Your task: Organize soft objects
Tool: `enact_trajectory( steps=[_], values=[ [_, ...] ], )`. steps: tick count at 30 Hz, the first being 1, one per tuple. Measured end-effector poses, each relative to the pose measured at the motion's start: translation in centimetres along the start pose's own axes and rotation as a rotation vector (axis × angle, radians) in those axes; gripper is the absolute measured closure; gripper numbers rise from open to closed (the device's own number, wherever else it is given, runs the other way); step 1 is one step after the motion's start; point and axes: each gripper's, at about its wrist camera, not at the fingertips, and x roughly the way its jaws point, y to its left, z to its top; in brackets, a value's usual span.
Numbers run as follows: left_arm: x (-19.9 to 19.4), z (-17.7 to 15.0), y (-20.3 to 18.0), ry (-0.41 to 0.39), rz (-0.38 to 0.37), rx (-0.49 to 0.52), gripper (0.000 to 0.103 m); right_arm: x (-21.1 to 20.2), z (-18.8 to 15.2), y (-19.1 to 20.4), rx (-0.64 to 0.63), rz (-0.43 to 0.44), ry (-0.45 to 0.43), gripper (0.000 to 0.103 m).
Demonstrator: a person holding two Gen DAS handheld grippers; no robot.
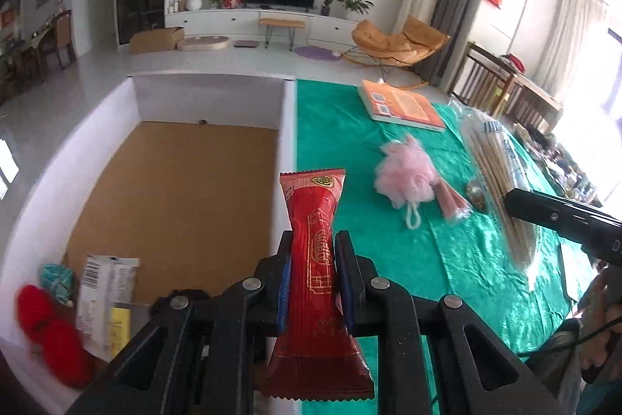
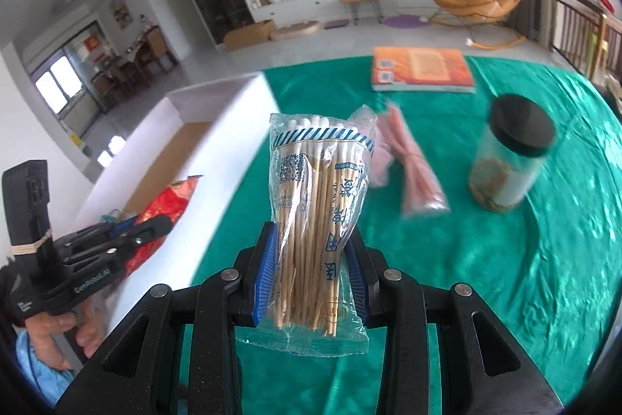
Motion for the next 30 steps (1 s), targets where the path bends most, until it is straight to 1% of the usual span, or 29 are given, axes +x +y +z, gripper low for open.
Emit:
enact_trajectory(
  steps=[2, 3, 4, 5, 6, 7, 8, 9, 10, 12, 13, 15, 17, 19, 22, 25, 28, 30],
  values=[
    [-1.3, -0.2, 3.8, -0.016, 0.091, -0.04, 0.08, 0.9, 1.6, 5.0, -0.061, 0.101, 0.0, 0.066],
    [-1.6, -0.5, 5.6, -0.017, 0.14, -0.059, 0.068, 1.5, 2.2, 7.4, -0.089, 0.154, 0.005, 0.065],
    [-1.7, -1.0, 7.3, -0.015, 0.188, -0.075, 0.054, 2.3, 2.6, 9.7, -0.112, 0.205, 0.011, 0.062],
    [-1.6, -1.5, 8.8, -0.013, 0.24, -0.09, 0.017, 3.0, 2.7, 11.7, -0.123, 0.246, 0.014, 0.054],
    [-1.8, -2.2, 10.1, -0.023, 0.298, -0.103, 0.0, 3.8, 2.7, 13.3, -0.13, 0.295, 0.021, 0.029],
    [-2.1, -2.8, 11.0, -0.043, 0.344, -0.113, 0.0, 4.7, 2.6, 14.5, -0.144, 0.326, 0.04, 0.023],
    [-2.1, -3.3, 11.6, -0.042, 0.371, -0.12, 0.0, 5.4, 2.4, 15.3, -0.162, 0.323, 0.05, 0.024],
    [-2.1, -3.7, 12.2, -0.03, 0.376, -0.126, 0.0, 5.8, 1.9, 15.5, -0.177, 0.301, 0.049, 0.024],
    [-2.0, -4.0, 12.6, -0.02, 0.37, -0.137, 0.0, 6.0, 1.4, 15.1, -0.185, 0.279, 0.042, 0.024],
    [-1.8, -4.2, 12.7, -0.019, 0.352, -0.164, 0.0, 6.2, 0.2, 12.7, -0.176, 0.225, 0.025, 0.024],
    [-1.8, -4.2, 12.4, -0.027, 0.331, -0.177, 0.0, 6.4, -0.4, 11.0, -0.167, 0.183, 0.022, 0.024],
    [-1.7, -4.0, 10.9, -0.052, 0.262, -0.191, 0.0, 6.8, -2.0, 7.0, -0.16, 0.062, 0.018, 0.024],
    [-1.6, -3.4, 8.2, -0.075, 0.177, -0.177, 0.0, 7.1, -3.9, 2.6, -0.155, -0.086, 0.034, 0.024],
    [-1.3, -2.9, 4.8, -0.086, 0.096, -0.132, 0.0, 7.1, -6.0, -2.2, -0.128, -0.211, 0.055, 0.024],
    [-0.3, -2.5, -1.3, -0.069, -0.018, -0.027, 0.0, 6.2, -8.6, -8.4, -0.058, -0.328, 0.074, 0.024],
    [1.5, -3.1, -7.4, -0.01, -0.096, 0.098, 0.0, 4.9, -10.3, -12.4, 0.012, -0.4, 0.061, 0.024],
    [4.6, -4.1, -12.4, 0.056, -0.125, 0.197, 0.0, 4.5, -11.5, -14.4, 0.081, -0.41, 0.044, 0.024],
    [6.8, -4.9, -14.5, 0.101, -0.126, 0.237, 0.0, 4.2, -11.8, -14.4, 0.076, -0.41, 0.023, 0.024]
  ],
)
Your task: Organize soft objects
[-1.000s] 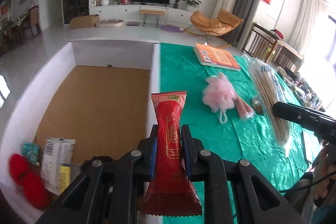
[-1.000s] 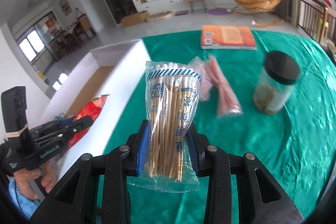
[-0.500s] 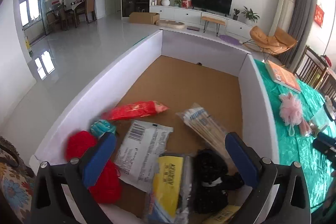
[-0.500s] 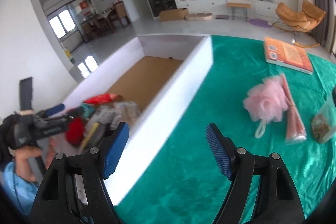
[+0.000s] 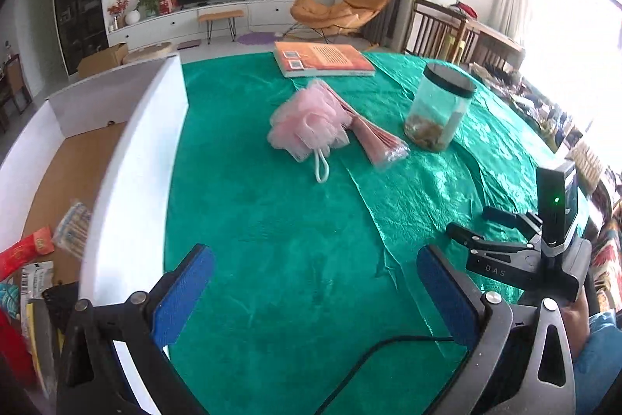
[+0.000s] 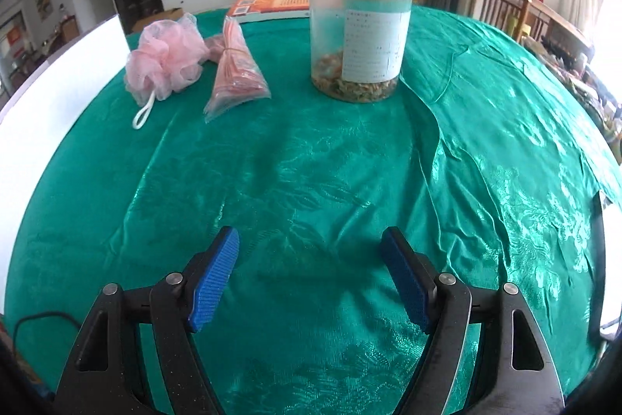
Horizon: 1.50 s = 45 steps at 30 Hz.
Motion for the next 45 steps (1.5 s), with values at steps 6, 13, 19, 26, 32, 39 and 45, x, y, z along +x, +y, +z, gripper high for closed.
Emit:
enact_trajectory(
  steps=[6, 13, 19, 26, 32, 39, 45],
  values=[
    [6.4, 0.5, -0.1, 0.077, 0.053, -0.034, 0.0, 0.3, 0.0, 0.3, -0.027, 0.005, 0.008, 0.021],
    [11.0, 1.1, 2.2, 0.118, 0.146, -0.044, 0.0, 0.0, -0.7, 0.7, -0.033, 0.005, 0.009, 0.019],
    [11.5, 0.5, 3.0, 0.098, 0.155, -0.052, 0.0, 0.1, -0.7, 0.7, -0.033, 0.007, 0.009, 0.018],
    [11.3, 0.4, 3.1, 0.084, 0.153, -0.049, 0.0, 0.0, -0.7, 0.7, -0.033, 0.007, 0.009, 0.018],
    [11.4, 0.4, 3.1, 0.085, 0.153, -0.049, 0.0, 0.0, -0.7, 0.7, -0.033, 0.007, 0.008, 0.018],
    [11.3, 0.4, 3.1, 0.085, 0.153, -0.049, 0.0, 0.0, -0.7, 0.7, -0.033, 0.007, 0.008, 0.018],
    [11.3, 0.4, 3.1, 0.085, 0.153, -0.048, 0.0, 0.0, -0.7, 0.7, -0.032, 0.007, 0.008, 0.018]
  ],
)
